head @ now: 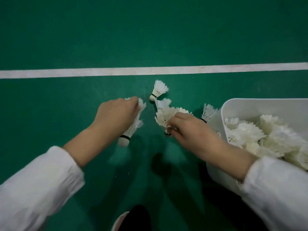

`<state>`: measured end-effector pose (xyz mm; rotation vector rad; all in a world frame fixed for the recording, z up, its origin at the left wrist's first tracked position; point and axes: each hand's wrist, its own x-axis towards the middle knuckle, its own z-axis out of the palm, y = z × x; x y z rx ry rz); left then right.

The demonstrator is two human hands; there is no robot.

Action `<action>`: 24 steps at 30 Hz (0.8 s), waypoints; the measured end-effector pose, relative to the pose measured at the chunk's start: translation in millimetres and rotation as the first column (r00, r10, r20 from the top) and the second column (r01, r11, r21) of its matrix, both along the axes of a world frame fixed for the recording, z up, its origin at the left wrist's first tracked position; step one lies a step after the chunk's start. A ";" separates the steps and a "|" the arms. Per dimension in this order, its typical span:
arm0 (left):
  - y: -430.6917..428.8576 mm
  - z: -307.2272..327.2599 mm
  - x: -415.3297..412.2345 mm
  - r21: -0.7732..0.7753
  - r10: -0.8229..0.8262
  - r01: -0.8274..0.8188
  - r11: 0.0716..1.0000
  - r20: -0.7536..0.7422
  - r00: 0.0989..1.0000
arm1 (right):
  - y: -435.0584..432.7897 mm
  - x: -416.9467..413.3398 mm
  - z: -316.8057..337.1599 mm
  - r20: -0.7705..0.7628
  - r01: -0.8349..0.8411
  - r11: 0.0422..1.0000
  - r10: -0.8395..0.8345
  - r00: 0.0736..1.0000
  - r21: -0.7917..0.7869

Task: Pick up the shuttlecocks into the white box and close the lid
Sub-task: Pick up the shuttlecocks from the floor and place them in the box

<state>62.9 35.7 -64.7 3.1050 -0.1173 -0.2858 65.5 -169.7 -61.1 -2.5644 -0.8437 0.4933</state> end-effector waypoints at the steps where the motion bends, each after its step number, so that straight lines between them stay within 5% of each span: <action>1: -10.3 17.5 -1.5 -0.024 -0.039 0.040 0.999 0.046 0.998 | -12.0 1.6 15.4 0.017 -0.042 0.999 0.042 0.999 0.004; 5: -57.9 72.9 -8.0 -0.100 -0.162 0.178 0.979 0.147 0.976 | -78.9 -0.9 88.1 0.058 -0.111 0.991 0.115 0.992 -0.076; 9: -113.1 106.5 -10.9 -0.146 -0.317 0.351 0.925 0.213 0.924 | -152.2 -6.3 136.0 0.065 0.122 0.987 -0.115 0.991 -0.107; 15: -204.7 124.3 -1.6 -0.133 -0.541 0.574 0.808 0.220 0.812 | -232.4 -53.1 116.7 -0.026 0.463 0.886 -0.463 0.886 -0.014; 24: -275.3 86.3 -7.7 -0.349 -0.368 0.403 0.846 0.165 0.915 | -254.1 -85.1 71.8 -0.022 0.527 0.849 -0.528 0.849 -0.021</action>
